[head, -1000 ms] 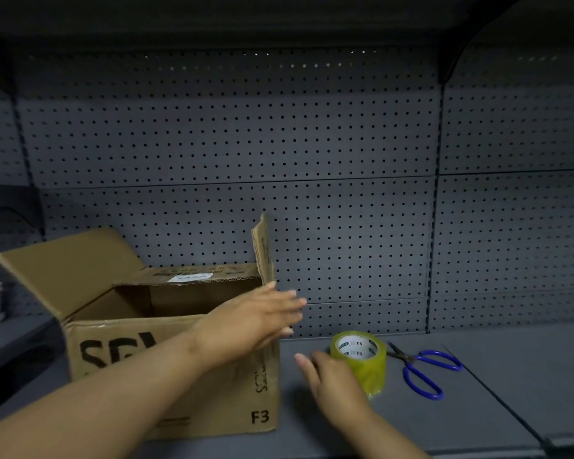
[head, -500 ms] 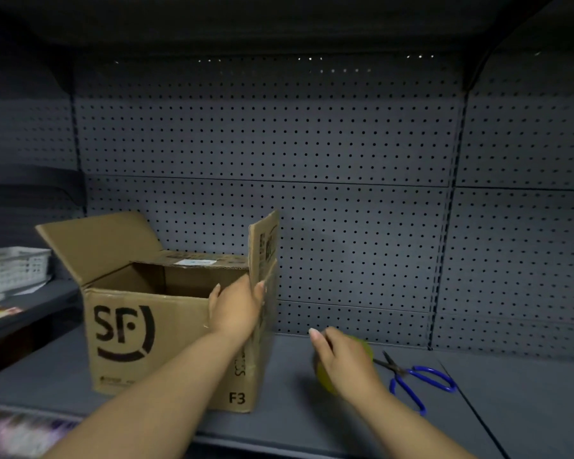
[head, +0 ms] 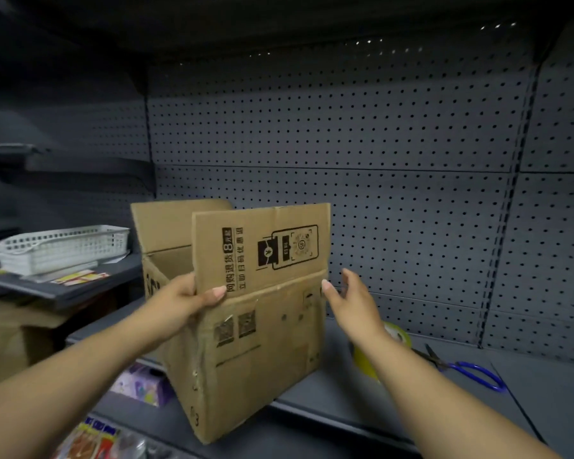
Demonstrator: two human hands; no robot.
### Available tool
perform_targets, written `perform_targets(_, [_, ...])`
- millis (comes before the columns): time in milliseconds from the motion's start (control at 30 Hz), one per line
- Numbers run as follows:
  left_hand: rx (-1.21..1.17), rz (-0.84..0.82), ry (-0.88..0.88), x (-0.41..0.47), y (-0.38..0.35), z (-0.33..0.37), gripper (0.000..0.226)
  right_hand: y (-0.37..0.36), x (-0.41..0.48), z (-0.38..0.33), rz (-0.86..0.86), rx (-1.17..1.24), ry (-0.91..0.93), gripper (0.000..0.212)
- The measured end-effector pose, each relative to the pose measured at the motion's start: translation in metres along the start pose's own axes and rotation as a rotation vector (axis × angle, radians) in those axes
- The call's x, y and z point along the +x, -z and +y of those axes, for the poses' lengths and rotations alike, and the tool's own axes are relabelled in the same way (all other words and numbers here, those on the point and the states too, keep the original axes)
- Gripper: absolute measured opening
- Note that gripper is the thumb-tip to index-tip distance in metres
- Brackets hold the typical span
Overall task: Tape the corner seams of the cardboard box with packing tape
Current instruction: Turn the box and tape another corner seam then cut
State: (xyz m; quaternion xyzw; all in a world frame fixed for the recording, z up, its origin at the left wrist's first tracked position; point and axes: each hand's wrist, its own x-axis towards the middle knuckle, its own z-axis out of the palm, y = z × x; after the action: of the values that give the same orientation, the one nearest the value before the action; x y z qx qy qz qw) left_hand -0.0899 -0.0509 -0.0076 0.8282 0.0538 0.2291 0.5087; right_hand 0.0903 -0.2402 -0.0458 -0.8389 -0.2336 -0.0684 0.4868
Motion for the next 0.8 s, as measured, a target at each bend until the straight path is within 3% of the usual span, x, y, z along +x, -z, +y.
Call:
perform_targets(100, [-0.006,-0.081,-0.03,-0.006,0.035,-0.004,0.075,-0.007,-0.004,-0.015,-0.086,0.251,0.029,0.055])
perform_targets(133, [0.012,-0.109,-0.026,-0.005,0.046,-0.007,0.077,-0.009,-0.006,-0.02,-0.113,0.335,0.042,0.047])
perform_targets(233, [0.043,-0.137,0.036,0.003,0.08,-0.024,0.054,-0.018,-0.015,-0.031,-0.046,0.432,0.109,0.019])
perform_targets(333, [-0.008,-0.085,0.053,0.021,0.105,-0.045,0.047,-0.04,-0.026,-0.039,0.142,0.378,0.169,0.019])
perform_targets(400, [0.06,0.069,0.034,0.037,0.11,-0.057,0.029,-0.062,-0.037,-0.049,0.251,0.316,0.224,0.021])
perform_targets(467, [0.221,0.278,0.059,0.055,0.108,-0.07,0.026,-0.085,-0.047,-0.064,0.371,0.229,0.288,0.02])
perform_targets(567, [0.342,0.414,0.146,0.07,0.089,-0.07,0.053,-0.119,-0.059,-0.094,0.539,0.1,0.389,0.028])
perform_targets(667, [0.171,0.303,0.149,0.058,0.061,-0.05,0.078,-0.151,-0.061,-0.112,0.618,-0.037,0.473,0.033])
perform_targets(800, [0.103,0.121,0.129,0.034,0.053,-0.039,0.113,-0.173,-0.054,-0.122,0.445,-0.102,0.528,0.026])
